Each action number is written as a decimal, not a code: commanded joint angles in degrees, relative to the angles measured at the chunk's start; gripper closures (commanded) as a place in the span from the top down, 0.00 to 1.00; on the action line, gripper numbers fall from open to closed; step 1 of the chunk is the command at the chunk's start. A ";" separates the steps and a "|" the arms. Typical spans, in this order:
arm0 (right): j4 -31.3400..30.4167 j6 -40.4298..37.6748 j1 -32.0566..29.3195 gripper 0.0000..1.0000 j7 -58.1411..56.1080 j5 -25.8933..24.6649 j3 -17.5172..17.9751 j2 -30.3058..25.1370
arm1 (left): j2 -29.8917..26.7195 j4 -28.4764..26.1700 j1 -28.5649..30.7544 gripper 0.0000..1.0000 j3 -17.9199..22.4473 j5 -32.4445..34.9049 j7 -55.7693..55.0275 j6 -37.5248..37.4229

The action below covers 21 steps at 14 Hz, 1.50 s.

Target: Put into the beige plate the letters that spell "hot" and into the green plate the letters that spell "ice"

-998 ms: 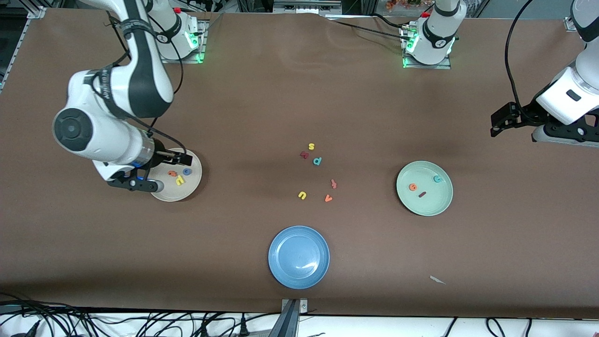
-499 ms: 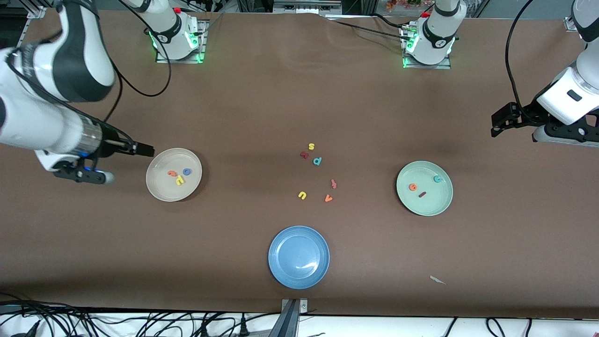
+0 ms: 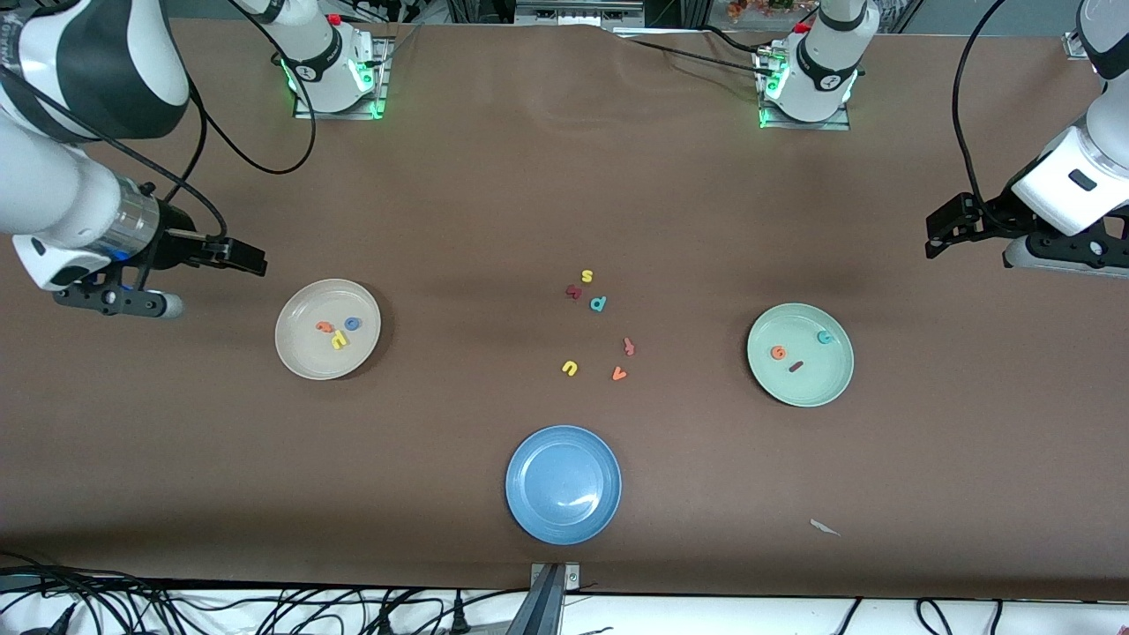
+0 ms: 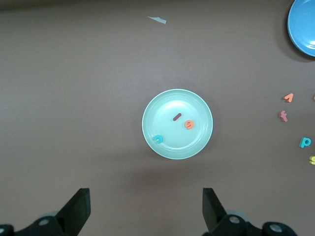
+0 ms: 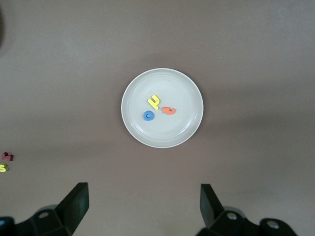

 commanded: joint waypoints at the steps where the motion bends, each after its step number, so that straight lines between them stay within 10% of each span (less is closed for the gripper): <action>1: 0.30 -0.60 -1.90 1.00 0.07 -1.58 1.56 -2.41 | 0.56 1.55 0.10 1.00 -0.08 0.38 -0.34 -1.07; 21: 4.08 -5.26 -3.30 1.00 -0.02 -2.11 1.47 -4.61 | 0.65 1.46 0.10 1.00 -0.08 0.46 -0.34 -1.07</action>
